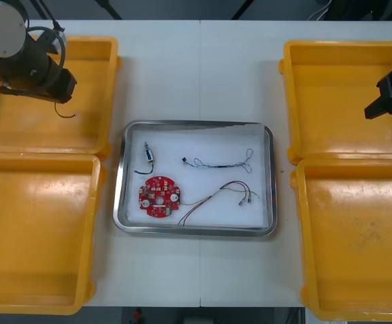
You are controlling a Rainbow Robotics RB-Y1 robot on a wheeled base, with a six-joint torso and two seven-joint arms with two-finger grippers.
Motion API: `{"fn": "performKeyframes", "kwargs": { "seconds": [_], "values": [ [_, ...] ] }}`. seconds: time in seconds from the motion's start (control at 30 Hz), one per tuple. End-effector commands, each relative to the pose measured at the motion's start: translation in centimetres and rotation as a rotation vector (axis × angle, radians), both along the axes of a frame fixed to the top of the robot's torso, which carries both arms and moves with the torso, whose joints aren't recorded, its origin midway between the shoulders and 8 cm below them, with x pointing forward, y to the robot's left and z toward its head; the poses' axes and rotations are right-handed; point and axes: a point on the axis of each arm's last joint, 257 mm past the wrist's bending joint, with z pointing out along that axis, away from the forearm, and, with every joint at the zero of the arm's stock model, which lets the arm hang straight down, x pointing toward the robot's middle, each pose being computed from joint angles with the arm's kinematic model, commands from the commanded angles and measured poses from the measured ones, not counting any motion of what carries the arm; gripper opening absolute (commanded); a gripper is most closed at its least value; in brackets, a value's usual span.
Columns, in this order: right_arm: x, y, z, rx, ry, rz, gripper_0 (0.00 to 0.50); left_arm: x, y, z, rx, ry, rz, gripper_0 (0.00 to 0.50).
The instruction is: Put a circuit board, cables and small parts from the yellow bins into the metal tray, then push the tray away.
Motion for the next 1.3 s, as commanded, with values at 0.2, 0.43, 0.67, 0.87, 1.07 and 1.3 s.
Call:
{"fn": "performKeyframes", "kwargs": {
  "seconds": [0.2, 0.43, 0.67, 0.87, 1.07, 1.3],
  "values": [
    [-2.3, -4.5, -1.7, 0.012, 0.037, -0.136, 0.5, -1.2, -1.2, 6.3, -0.034, 0.018, 0.062, 0.0],
    [-3.4, -5.4, -3.1, -0.009, 0.08, -0.161, 0.5, -2.8, -3.9, 7.6, -0.073, 0.024, 0.092, 0.0],
    [-3.9, -5.1, -3.6, -0.011, 0.099, -0.16, 0.5, -4.2, -7.8, 7.4, -0.14, 0.037, 0.146, 0.0],
    [-4.7, -5.1, -4.2, -0.031, 0.108, -0.159, 0.5, -4.6, -10.6, 6.4, -0.178, 0.054, 0.204, 0.0],
    [-6.0, -5.3, -5.9, -0.081, 0.102, -0.156, 0.5, -4.9, -13.7, 5.4, -0.223, 0.057, 0.274, 0.0],
    [-7.0, -5.0, -6.8, -0.074, 0.074, -0.161, 0.5, -5.6, -17.6, 4.3, -0.294, 0.082, 0.341, 0.0]
  ]
}}
